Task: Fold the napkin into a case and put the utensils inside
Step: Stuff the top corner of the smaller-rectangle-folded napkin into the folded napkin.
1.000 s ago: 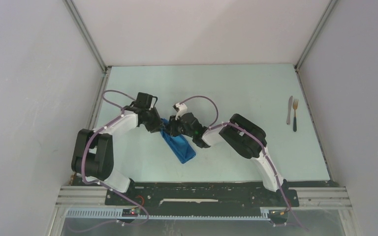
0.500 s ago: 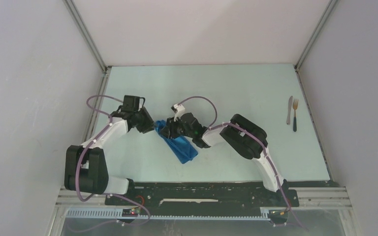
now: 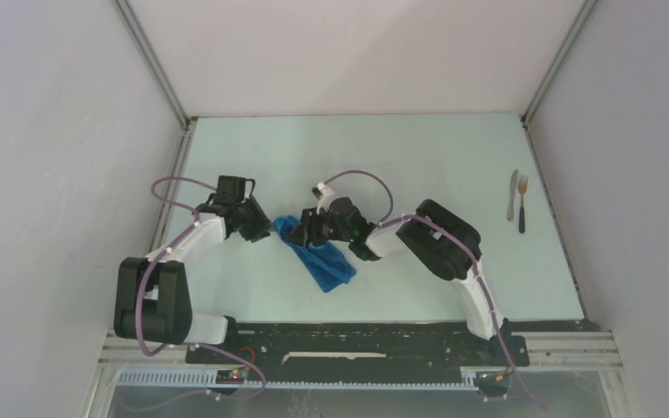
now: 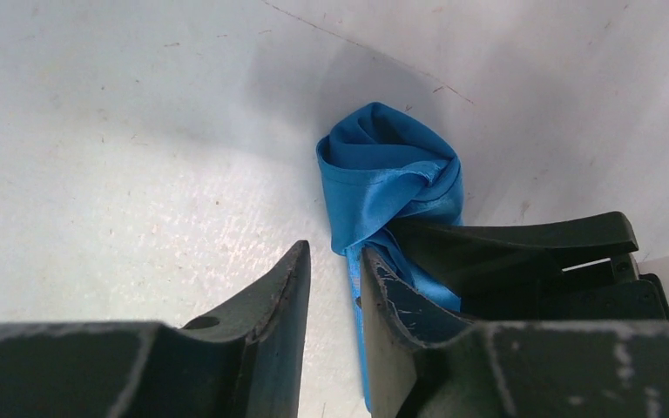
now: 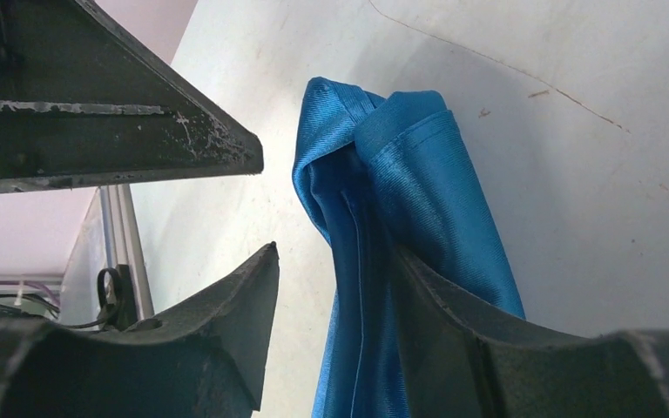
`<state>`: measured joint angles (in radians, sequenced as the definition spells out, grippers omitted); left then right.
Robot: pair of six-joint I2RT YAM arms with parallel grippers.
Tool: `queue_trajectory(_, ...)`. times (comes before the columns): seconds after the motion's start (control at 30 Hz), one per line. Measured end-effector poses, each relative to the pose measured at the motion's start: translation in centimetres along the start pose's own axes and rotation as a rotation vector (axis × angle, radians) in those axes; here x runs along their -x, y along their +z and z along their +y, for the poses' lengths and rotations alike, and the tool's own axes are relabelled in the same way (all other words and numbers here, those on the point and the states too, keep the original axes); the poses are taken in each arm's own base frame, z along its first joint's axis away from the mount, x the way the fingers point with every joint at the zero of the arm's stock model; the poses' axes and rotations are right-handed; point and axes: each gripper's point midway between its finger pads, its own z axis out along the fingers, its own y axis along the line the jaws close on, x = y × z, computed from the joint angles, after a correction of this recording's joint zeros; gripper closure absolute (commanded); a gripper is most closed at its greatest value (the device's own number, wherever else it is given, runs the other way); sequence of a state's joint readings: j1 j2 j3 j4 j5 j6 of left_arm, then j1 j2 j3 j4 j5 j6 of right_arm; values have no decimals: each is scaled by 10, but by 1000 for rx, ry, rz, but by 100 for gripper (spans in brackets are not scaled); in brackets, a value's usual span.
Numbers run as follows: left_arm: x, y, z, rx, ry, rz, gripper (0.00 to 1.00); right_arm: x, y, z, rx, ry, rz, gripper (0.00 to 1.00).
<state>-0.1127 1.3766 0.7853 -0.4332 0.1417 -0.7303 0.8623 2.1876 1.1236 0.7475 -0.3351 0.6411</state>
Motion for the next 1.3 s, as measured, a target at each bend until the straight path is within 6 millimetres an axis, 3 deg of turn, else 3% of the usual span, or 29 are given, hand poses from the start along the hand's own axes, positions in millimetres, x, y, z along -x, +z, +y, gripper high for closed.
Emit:
queue_trajectory(0.17,2,0,-1,-1,9,-2,66,2,-5,-4,-7,60,-3,48)
queue_trajectory(0.53,-6,15,-13,26,76,59,73,5,-6,-11,-38,135,-23,80)
queue_trajectory(0.8,-9,21,-12,69,96,68,74,-1,-3,-19,-51,140,-20,82)
queue_trajectory(1.07,-12,22,-15,85,121,69,65,1,-2,-20,-58,137,-31,85)
queue_trajectory(1.3,-2,14,-19,99,145,34,70,0,-1,-19,-58,135,-29,87)
